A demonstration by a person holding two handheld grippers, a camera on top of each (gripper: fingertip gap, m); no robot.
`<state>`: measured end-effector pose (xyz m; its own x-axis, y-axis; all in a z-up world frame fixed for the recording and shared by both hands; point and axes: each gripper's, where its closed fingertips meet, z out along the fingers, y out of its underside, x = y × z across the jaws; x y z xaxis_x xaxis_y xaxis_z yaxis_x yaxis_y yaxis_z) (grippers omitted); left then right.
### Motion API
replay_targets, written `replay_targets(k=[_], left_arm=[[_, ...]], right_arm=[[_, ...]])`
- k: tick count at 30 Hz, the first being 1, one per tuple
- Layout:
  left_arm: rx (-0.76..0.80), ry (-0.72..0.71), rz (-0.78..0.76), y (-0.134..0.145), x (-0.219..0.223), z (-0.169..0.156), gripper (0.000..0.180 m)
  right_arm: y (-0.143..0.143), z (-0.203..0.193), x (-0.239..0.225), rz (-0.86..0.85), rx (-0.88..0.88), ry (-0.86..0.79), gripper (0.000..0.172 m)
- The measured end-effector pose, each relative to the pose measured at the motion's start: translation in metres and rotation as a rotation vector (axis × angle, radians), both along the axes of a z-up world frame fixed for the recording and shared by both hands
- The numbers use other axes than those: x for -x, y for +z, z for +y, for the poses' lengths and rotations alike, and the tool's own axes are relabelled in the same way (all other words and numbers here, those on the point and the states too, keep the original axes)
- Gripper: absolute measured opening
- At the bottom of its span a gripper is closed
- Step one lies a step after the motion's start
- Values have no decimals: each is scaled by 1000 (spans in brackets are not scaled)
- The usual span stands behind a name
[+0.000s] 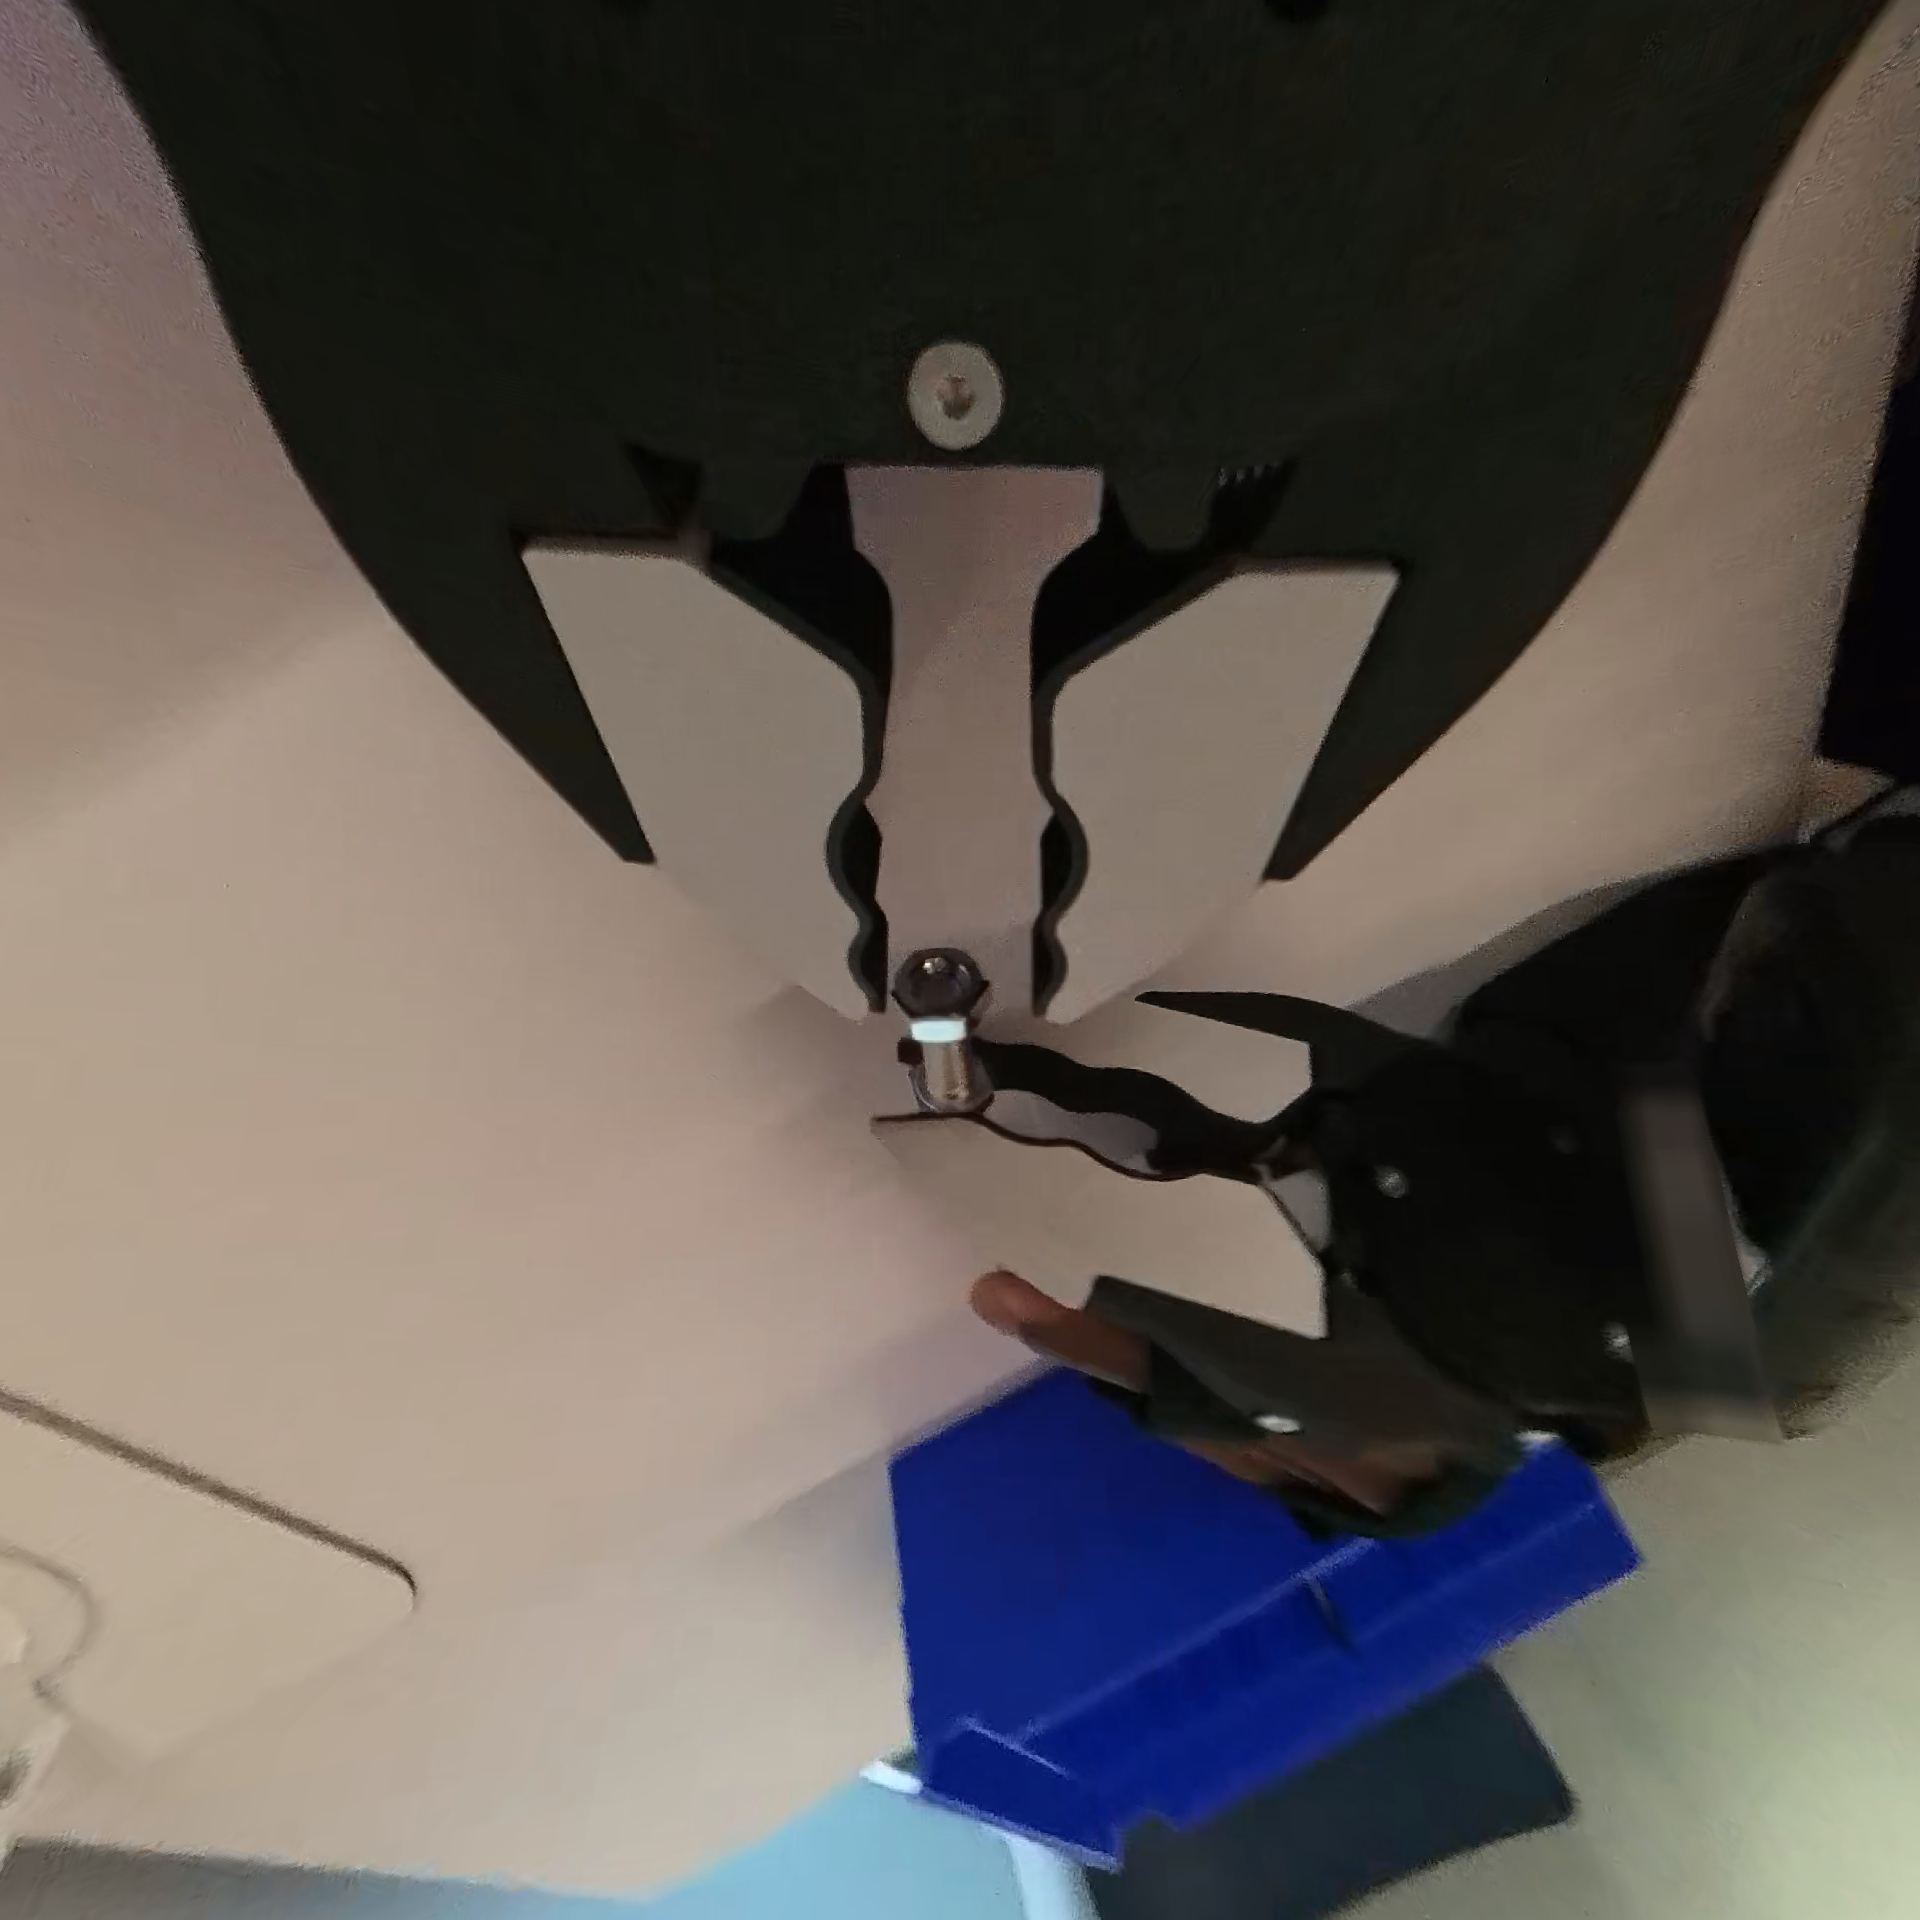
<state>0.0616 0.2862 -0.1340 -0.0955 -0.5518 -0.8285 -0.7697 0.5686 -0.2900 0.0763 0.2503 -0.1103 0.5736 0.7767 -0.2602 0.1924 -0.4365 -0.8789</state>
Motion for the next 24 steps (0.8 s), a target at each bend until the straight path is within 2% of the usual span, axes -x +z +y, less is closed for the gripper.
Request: replay_targets(k=[2,6,8,14,20,22,24], left_arm=[[55,-6,-52,3,-1,-2,18],[171,-34,-106,2,-1,-7,18],[213,-47,-110,0,-1,-9,18],[302,-84,-75,-7,0,-18,18],[314,-122,-26,-14,-1,-26,18],[259,-104,-14,-13,0,-21,18],[168,-72,0,-11,0,-14,18]], right_arm=[[9,-1,-2,-54,-140,39,34],[2,1,-10,-378,-470,80,39],[-3,0,-9,-479,-568,114,39],[0,-10,2,-547,-745,198,35],[-10,-14,9,-595,-740,234,18],[-11,-10,8,-561,-643,191,18],[-12,-5,6,-451,-445,107,17]])
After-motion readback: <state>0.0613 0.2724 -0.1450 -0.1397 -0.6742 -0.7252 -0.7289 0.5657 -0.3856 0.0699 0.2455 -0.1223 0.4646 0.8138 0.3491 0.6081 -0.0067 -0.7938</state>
